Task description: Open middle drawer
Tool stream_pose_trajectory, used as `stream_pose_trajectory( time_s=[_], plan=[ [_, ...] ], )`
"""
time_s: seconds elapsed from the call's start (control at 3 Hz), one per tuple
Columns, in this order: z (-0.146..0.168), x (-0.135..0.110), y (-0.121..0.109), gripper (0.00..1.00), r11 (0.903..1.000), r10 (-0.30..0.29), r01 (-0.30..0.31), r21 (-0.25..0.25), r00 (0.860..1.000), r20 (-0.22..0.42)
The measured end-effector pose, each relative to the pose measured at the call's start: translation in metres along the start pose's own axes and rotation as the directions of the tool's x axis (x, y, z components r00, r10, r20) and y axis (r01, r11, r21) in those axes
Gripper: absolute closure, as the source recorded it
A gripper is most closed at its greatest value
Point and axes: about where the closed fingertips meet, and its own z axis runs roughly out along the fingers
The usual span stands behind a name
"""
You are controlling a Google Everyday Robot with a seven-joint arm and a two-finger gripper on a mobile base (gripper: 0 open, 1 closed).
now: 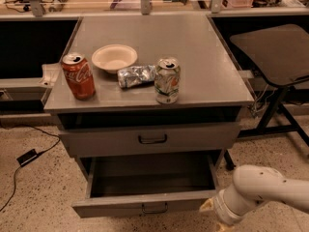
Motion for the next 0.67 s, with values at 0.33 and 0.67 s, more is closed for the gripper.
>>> stream_pose_trajectory(
  time_s=[0.33,0.67],
  plan=[
    [0.0020,-0.0108,0.0068,0.22,0.9983,-0.043,0.044,0.039,0.998,-0.037],
    [0.0036,-0.0107,-0.0028,0.01,0.9974,-0.047,0.049,0.052,0.997,-0.053]
  ],
)
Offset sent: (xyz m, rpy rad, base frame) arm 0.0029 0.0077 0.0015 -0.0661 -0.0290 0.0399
